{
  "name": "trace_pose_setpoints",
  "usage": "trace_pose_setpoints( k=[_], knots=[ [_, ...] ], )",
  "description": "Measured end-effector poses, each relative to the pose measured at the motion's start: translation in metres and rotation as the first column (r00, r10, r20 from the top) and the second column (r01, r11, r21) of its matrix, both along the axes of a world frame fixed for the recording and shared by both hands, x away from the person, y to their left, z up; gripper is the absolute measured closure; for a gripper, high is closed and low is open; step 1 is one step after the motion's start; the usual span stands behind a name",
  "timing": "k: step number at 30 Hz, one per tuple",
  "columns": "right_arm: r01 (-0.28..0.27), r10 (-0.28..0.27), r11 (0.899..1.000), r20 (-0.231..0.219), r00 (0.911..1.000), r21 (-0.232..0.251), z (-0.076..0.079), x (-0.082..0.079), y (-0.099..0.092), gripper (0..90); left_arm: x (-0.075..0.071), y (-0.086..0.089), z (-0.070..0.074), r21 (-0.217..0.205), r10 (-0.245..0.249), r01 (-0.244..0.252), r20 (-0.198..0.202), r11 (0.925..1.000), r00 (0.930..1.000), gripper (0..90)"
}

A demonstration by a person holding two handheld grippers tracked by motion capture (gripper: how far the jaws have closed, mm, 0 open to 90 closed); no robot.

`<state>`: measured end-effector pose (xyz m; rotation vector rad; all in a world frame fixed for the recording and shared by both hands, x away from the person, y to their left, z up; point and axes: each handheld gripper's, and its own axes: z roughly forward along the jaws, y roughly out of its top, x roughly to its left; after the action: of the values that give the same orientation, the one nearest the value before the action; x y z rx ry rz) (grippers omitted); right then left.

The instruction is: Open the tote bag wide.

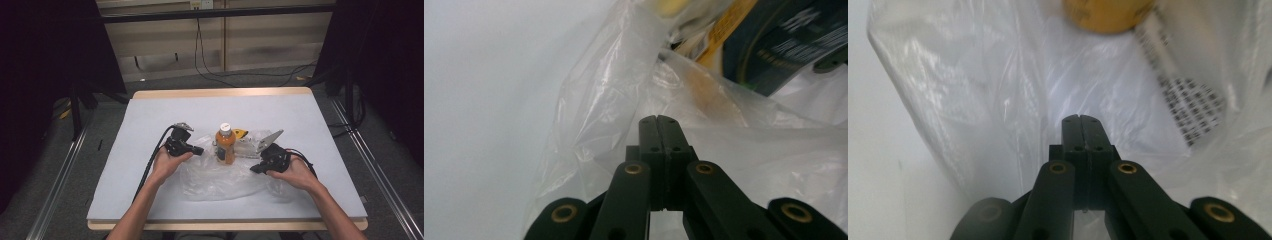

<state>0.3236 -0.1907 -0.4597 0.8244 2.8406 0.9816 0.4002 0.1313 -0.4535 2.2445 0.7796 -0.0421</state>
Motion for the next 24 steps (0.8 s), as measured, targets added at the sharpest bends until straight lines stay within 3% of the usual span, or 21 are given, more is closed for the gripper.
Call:
trace_pose_setpoints(
  k=[3,6,9,15,21,24],
  knots=[
    [0.047,-0.049,0.996,0.036,0.9981,0.078,0.007,0.003,-0.006,90.0,-0.004,0.002,0.006,-0.023,-0.001,0.002,0.026,0.9997,0.9997,90.0],
    [0.105,-0.113,0.987,0.063,0.9916,0.118,0.01,0.004,-0.011,90.0,-0.01,0.008,0.012,-0.071,0.012,-0.008,0.054,0.9974,0.9985,90.0],
    [0.143,-0.158,0.978,0.086,0.9837,0.154,0.013,0.001,-0.016,90.0,-0.016,0.015,0.018,-0.087,0.012,-0.005,0.08,0.9962,0.9967,90.0],
    [0.189,-0.231,0.948,0.145,0.9622,0.256,0.024,-0.007,-0.026,90.0,-0.027,0.029,0.032,-0.153,0.034,-0.012,0.143,0.9882,0.9891,90.0],
    [0.219,-0.278,0.93,0.176,0.9444,0.294,0.029,-0.015,-0.035,90.0,-0.043,0.038,0.036,-0.198,0.028,0.011,0.192,0.9801,0.981,90.0],
    [0.236,-0.312,0.91,0.187,0.9315,0.341,0.032,-0.022,-0.04,90.0,-0.055,0.043,0.038,-0.21,0.024,0.023,0.217,0.9775,0.9759,90.0]
  ],
)
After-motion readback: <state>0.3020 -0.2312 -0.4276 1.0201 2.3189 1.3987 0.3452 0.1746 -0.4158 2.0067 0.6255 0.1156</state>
